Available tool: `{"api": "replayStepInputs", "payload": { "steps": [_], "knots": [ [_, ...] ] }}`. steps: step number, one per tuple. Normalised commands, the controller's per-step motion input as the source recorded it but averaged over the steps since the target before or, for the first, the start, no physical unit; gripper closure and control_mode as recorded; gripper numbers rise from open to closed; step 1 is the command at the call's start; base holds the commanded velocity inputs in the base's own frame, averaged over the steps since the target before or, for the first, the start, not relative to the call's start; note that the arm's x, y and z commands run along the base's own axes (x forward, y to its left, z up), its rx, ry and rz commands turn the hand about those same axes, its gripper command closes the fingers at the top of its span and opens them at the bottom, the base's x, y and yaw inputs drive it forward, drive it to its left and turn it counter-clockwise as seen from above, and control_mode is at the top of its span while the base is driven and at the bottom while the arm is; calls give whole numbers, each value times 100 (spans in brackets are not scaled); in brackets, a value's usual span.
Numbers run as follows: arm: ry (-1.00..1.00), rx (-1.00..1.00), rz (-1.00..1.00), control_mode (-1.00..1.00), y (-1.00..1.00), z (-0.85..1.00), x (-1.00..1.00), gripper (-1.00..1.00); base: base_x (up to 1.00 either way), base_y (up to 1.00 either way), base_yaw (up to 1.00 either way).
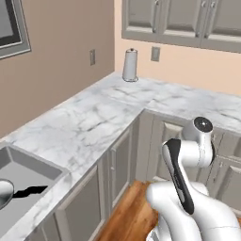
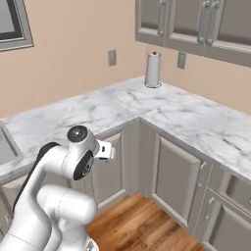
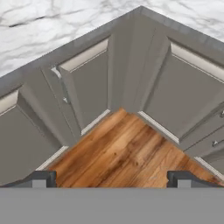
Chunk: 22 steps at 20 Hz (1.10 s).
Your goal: Move the pot and pan from the stove into the sink.
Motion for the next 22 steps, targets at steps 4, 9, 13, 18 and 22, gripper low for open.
{"api": "replayStepInputs", "payload": {
  "steps": [4,9,13,18,22],
  "knots": [
    [0,0,0,100,0,0,0,-100,7,-20,-46],
    [0,0,0,100,0,0,0,-100,7,-21,-46],
    [0,0,0,100,0,0,0,-100,8,-21,-46],
    [0,0,0,100,0,0,0,-100,8,-21,-45],
    [0,0,0,100,0,0,0,-100,9,-23,-44]
  ]
}}
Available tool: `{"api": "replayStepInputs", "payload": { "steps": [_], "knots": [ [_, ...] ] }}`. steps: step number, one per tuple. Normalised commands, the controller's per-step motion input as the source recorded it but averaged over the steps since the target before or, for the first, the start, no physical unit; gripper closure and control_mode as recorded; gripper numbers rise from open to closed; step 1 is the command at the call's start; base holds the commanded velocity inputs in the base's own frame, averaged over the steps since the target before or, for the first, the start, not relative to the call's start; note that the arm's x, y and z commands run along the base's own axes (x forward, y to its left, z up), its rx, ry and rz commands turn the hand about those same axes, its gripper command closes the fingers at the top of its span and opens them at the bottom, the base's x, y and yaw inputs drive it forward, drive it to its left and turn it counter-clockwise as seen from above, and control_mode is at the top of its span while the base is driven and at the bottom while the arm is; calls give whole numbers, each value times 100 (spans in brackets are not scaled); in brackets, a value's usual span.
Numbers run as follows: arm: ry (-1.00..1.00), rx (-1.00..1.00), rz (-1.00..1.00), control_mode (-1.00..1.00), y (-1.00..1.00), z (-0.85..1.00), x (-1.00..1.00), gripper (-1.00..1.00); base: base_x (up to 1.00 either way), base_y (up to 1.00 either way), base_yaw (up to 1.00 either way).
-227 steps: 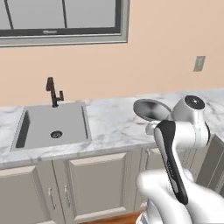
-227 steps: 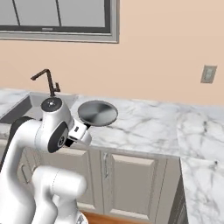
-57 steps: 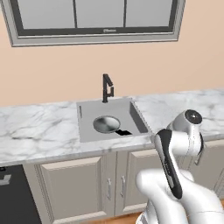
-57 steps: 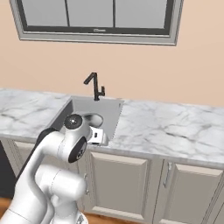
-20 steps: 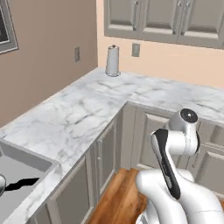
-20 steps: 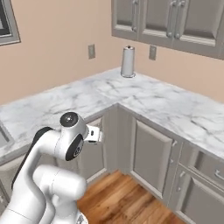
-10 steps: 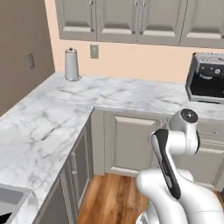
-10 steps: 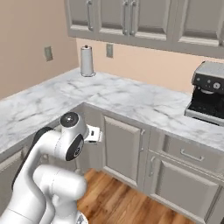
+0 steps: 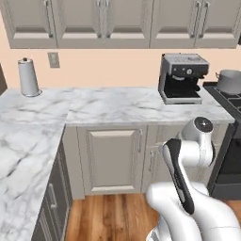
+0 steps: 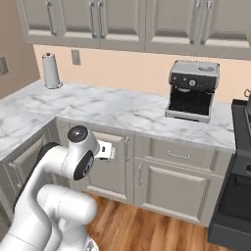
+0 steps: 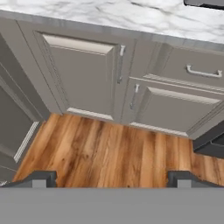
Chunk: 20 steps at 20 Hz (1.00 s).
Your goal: Move the pot and pan from the stove into the sink.
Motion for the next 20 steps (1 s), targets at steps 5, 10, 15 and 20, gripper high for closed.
{"api": "replayStepInputs", "payload": {
  "steps": [5,10,15,20],
  "knots": [
    [0,0,0,100,0,0,0,-100,3,-20,-25],
    [0,0,0,100,0,0,0,-100,70,13,0],
    [0,0,0,100,0,0,0,-100,86,14,0],
    [0,0,0,100,0,0,0,-100,12,-11,-2]
  ]
}}
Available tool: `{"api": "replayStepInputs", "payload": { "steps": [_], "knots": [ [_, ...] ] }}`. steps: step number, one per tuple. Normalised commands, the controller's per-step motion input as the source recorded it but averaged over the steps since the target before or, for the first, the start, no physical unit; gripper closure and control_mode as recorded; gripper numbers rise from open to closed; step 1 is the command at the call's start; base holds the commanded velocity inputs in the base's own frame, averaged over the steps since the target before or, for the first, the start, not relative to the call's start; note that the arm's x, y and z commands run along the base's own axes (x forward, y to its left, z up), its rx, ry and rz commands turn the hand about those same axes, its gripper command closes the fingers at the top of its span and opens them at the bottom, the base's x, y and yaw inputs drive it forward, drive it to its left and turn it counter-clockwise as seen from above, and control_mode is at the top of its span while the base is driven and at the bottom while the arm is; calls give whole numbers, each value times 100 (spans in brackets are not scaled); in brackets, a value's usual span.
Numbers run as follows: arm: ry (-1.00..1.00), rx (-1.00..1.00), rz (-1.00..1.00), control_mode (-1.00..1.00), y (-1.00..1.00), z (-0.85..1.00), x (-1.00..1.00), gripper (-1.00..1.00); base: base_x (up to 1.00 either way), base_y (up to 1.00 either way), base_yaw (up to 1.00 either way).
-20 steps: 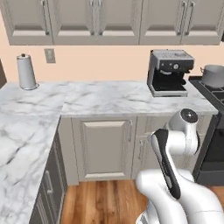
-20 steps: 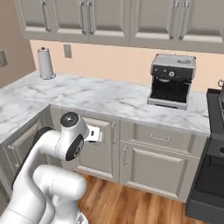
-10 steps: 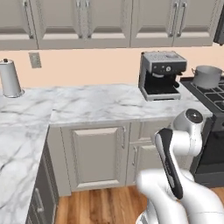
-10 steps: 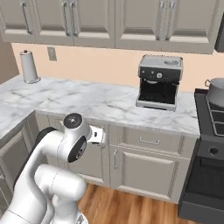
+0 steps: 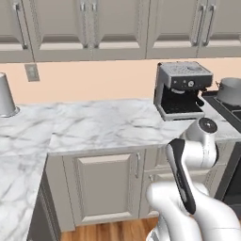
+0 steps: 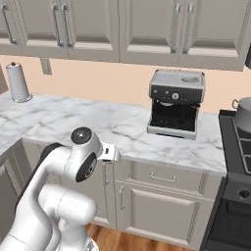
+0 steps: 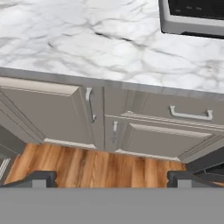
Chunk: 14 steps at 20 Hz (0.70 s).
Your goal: Move the pot and pan from the stove into the sink.
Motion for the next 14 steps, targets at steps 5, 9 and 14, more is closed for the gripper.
{"api": "replayStepInputs", "payload": {
  "steps": [5,9,14],
  "knots": [
    [0,0,0,100,0,0,0,-100,0,-93,-12],
    [0,0,0,100,0,0,0,-100,9,-100,-15],
    [0,0,0,100,0,0,0,-100,13,-99,-16]
  ]
}}
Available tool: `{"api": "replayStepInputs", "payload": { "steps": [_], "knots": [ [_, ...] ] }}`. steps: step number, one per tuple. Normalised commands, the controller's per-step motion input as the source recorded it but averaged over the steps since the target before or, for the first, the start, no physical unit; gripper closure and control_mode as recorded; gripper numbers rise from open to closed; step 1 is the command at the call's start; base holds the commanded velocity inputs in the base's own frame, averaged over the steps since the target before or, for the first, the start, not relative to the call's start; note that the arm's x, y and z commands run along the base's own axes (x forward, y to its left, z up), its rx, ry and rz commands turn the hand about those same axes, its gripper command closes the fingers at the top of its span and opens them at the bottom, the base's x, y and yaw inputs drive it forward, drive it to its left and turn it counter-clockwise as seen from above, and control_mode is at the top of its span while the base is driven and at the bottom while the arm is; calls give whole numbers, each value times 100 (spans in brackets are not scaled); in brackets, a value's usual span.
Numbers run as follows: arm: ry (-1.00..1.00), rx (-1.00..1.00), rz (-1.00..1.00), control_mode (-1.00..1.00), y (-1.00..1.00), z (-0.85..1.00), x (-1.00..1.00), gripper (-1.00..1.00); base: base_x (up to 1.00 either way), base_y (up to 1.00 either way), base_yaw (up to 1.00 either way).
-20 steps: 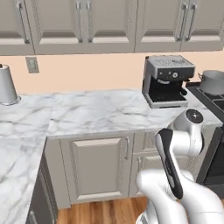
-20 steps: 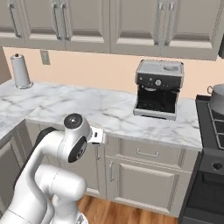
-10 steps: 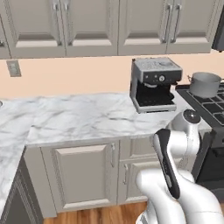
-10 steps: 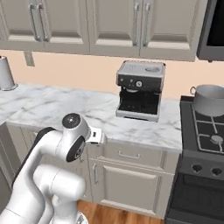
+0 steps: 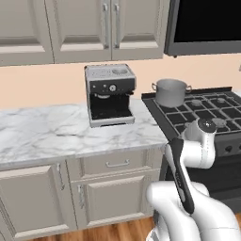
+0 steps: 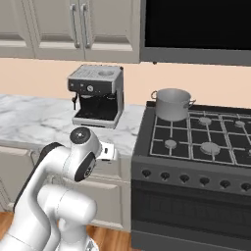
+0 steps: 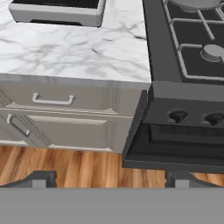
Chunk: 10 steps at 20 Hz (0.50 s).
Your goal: Move the pot and pan from the stove into the sink.
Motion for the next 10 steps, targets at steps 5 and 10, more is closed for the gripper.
{"api": "replayStepInputs", "payload": {
  "steps": [5,10],
  "knots": [
    [0,0,0,100,0,0,0,-100,22,-94,-16],
    [0,0,0,100,0,0,0,-100,16,-89,-13]
  ]
}}
